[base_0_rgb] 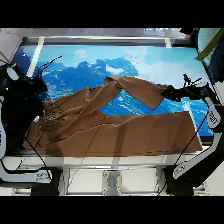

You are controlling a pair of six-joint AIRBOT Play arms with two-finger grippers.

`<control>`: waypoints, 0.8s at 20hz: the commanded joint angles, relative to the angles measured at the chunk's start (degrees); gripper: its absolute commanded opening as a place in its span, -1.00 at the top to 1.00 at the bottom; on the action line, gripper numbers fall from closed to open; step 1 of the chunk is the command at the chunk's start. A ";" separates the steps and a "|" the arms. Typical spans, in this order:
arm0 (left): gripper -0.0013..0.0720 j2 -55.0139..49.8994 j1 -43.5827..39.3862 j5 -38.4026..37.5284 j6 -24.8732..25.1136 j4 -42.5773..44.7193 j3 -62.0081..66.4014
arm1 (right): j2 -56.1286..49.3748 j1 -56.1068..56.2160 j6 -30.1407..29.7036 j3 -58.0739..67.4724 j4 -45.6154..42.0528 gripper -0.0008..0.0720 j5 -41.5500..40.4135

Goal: Fold the clothes and pants, and hang the long-sleeved shirts on hangers.

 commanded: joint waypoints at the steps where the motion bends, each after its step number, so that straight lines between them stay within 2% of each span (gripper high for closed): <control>1: -0.98 -0.04 0.00 0.02 0.17 0.02 0.04 | 0.00 0.00 -0.92 2.86 2.67 0.91 1.75; 4: -0.98 -0.04 0.00 -0.02 0.17 0.02 0.04 | 0.57 -2.25 -0.35 8.98 2.10 0.91 5.73; 6: -0.98 -0.04 0.00 -0.02 0.15 -0.02 0.04 | 0.72 -5.33 3.02 15.52 0.31 0.91 9.44; 11: -0.98 -0.04 -0.02 0.02 0.11 -0.11 0.04 | 0.72 -12.24 11.32 31.01 -12.04 0.92 16.22; 16: -0.98 -0.04 -0.02 0.92 0.09 -3.87 0.04 | 0.20 -13.90 14.34 33.53 -23.78 0.92 14.69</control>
